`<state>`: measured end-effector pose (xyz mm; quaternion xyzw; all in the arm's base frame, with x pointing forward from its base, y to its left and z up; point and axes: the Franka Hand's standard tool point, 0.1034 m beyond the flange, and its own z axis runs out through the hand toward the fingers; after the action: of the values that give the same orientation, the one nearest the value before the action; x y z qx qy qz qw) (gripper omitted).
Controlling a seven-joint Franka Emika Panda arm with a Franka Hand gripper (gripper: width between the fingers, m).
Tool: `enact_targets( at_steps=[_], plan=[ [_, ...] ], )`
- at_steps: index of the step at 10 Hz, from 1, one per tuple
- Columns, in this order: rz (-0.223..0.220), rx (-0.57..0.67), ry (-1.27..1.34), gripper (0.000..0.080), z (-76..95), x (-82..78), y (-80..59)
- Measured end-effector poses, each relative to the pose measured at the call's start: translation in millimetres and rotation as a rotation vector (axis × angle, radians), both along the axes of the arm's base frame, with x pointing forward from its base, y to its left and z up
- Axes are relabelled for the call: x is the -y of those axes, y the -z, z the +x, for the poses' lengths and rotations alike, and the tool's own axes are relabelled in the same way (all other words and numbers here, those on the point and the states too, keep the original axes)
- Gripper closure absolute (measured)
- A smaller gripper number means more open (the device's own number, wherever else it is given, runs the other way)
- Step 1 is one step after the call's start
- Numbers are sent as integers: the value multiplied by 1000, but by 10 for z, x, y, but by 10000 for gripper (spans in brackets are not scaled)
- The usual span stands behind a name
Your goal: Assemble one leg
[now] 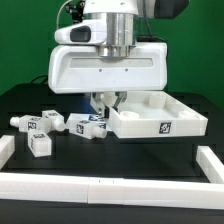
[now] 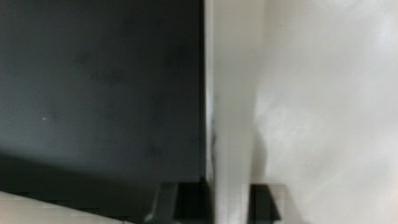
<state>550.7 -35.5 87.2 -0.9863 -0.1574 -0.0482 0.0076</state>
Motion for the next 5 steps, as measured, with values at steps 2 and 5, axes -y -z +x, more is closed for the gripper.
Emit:
enact_targets(
  at_steps=[2,5],
  plan=[
    [8,-13,84,742,22,-37,43],
    [41,-33,397,742,460,-255,206]
  ],
)
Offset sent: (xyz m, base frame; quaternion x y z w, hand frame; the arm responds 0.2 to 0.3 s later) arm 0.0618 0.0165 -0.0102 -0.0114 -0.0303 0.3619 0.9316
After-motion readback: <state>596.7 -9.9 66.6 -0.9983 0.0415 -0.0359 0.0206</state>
